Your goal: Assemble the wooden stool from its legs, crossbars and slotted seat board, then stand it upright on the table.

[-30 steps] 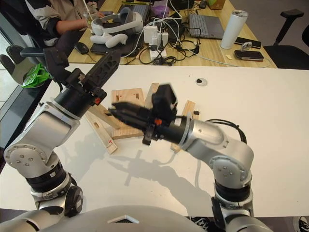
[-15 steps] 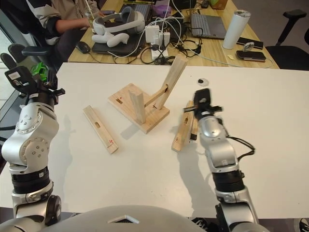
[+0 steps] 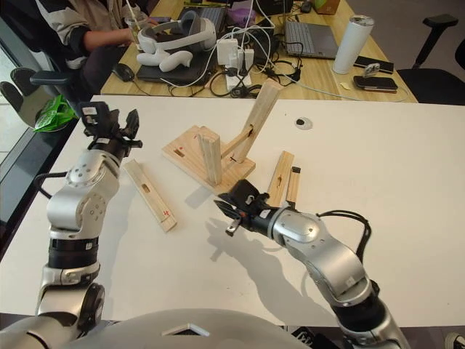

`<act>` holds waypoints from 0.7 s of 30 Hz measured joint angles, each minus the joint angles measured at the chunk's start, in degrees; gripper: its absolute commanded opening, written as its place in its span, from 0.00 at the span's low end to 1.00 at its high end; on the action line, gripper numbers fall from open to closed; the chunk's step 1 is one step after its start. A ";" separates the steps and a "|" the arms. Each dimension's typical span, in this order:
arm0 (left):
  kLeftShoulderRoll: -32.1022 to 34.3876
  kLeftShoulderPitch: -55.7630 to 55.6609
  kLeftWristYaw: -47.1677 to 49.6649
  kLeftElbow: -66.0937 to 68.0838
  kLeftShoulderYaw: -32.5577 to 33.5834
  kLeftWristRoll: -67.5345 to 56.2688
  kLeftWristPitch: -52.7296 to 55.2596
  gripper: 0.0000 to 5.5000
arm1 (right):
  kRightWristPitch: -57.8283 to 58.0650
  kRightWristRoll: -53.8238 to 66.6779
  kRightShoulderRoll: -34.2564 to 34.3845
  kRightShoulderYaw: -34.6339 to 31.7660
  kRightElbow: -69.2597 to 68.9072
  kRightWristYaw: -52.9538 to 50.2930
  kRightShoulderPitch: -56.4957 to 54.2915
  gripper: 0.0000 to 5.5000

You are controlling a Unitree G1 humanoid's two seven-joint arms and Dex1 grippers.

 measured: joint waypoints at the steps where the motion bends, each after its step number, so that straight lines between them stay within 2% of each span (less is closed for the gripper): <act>1: -0.21 -2.82 -2.84 4.82 -2.87 2.33 -1.46 0.39 | -0.76 -0.69 2.51 1.36 1.92 -1.16 -1.27 0.13; 4: -2.84 -11.19 -11.20 20.40 -9.87 7.98 -7.11 0.39 | -4.66 -3.67 11.40 4.23 10.42 -5.52 -5.24 0.13; 7: -4.51 -17.98 -17.63 34.00 -13.78 12.28 -11.80 0.39 | -9.81 -7.38 19.13 5.51 19.39 -10.12 -9.15 0.13; 10: -5.01 -24.43 -21.28 49.71 -17.59 18.82 -14.58 0.39 | -15.33 -12.89 23.84 6.89 27.96 -15.12 -11.81 0.13; 12: -4.61 -26.53 -21.40 56.94 -18.87 22.60 -15.41 0.39 | -17.53 -15.89 24.49 7.84 30.14 -16.35 -12.10 0.13; 16: -2.41 -27.19 -24.70 59.46 -19.07 25.73 -15.21 0.39 | -18.52 -19.78 22.97 8.39 28.28 -16.97 -10.41 0.13; 21: 2.59 -21.49 -32.62 45.03 -16.78 24.60 -7.40 0.39 | -17.71 -22.65 18.59 1.91 25.05 -18.48 -8.22 0.13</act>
